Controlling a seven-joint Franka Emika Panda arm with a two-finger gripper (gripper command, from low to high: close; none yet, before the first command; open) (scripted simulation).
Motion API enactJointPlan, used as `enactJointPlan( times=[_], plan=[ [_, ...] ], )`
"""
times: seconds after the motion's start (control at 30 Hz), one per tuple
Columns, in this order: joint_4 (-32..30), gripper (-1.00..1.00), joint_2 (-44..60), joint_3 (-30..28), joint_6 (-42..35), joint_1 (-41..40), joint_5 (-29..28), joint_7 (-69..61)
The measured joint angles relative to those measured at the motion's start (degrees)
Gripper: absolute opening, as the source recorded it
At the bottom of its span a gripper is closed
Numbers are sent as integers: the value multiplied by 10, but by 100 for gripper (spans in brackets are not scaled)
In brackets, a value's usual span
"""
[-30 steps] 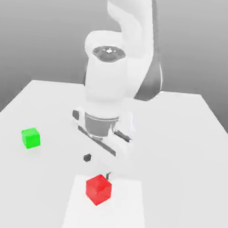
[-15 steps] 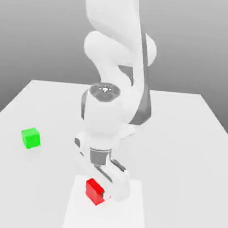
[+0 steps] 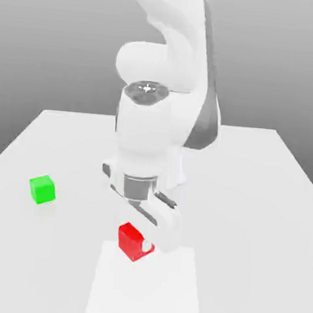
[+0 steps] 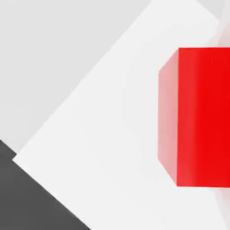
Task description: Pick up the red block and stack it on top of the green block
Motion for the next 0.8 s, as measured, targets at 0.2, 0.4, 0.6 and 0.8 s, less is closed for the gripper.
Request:
enactJointPlan(
  times=[0.2,0.4,0.6,0.8],
  plan=[
    [-30,-100,-48,-84,-24,-144,-49,84],
    [-60,-100,-104,-160,-47,-260,-76,154],
    [-89,-100,-154,-231,-62,-373,-78,204],
    [-89,-100,-49,-251,43,-365,-39,184]
  ],
)
